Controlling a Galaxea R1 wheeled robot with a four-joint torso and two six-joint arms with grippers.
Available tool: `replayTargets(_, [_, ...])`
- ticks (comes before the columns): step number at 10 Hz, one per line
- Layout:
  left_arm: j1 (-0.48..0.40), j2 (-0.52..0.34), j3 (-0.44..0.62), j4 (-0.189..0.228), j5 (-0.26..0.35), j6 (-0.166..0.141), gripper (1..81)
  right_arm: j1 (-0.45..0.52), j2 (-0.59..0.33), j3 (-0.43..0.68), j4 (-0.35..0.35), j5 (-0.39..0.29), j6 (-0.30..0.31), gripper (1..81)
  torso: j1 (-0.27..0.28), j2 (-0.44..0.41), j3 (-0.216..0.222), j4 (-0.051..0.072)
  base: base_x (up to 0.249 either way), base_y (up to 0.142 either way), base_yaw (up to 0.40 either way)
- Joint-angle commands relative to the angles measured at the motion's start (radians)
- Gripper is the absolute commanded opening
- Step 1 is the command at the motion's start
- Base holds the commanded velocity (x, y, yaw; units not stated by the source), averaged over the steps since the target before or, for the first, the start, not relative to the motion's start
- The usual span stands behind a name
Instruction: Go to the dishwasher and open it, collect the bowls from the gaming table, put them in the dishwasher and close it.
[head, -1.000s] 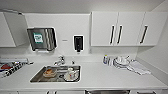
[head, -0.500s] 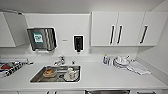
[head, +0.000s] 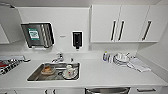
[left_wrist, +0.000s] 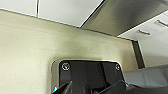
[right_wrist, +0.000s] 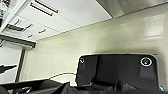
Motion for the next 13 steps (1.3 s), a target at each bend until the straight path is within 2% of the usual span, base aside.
replayTargets(1, [-0.087,-0.136,0.114,0.011,0.038,-0.057,81.1,0.097,-0.079,0.087,0.006,-0.04,0.007,81.1,0.061,-0.095,-0.089,0.0,0.0,0.0,0.0])
replayTargets(2, [-0.107,-0.153,0.133,0.011,0.04,-0.083,81.1,0.103,-0.074,0.084,0.006,-0.039,0.008,81.1,0.084,-0.131,-0.066,0.0,0.0,0.0,0.0])
replayTargets(3, [-0.127,-0.169,0.148,0.011,0.046,-0.098,81.1,0.103,-0.07,0.076,0.004,-0.039,0.018,81.1,0.106,-0.165,-0.06,0.0,0.0,0.0,0.0])
replayTargets(4, [-0.153,-0.189,0.168,0.011,0.048,-0.107,81.1,0.106,-0.067,0.067,0.004,-0.037,0.025,81.1,0.124,-0.19,-0.08,0.0,0.0,0.0,0.0])
replayTargets(6, [-0.243,-0.259,0.215,0.011,0.092,-0.13,81.1,0.114,-0.059,0.05,0.003,-0.039,0.028,81.1,0.161,-0.249,-0.093,0.0,0.0,0.0,0.0])
replayTargets(9, [-0.381,-0.343,0.344,0.013,0.186,-0.13,81.1,0.136,-0.045,0.035,0.006,-0.04,0.044,81.1,0.231,-0.361,-0.095,0.0,0.0,0.0,0.0])
replayTargets(12, [-0.49,-0.333,0.366,0.01,0.333,-0.13,81.1,0.149,-0.042,0.036,0.006,-0.043,0.053,81.1,0.297,-0.466,-0.095,0.0,0.0,0.0,0.0])
replayTargets(13, [-0.505,-0.327,0.373,0.01,0.362,-0.13,81.1,0.154,-0.041,0.032,0.007,-0.043,0.054,81.1,0.319,-0.501,-0.095,0.0,0.0,0.0,0.0])
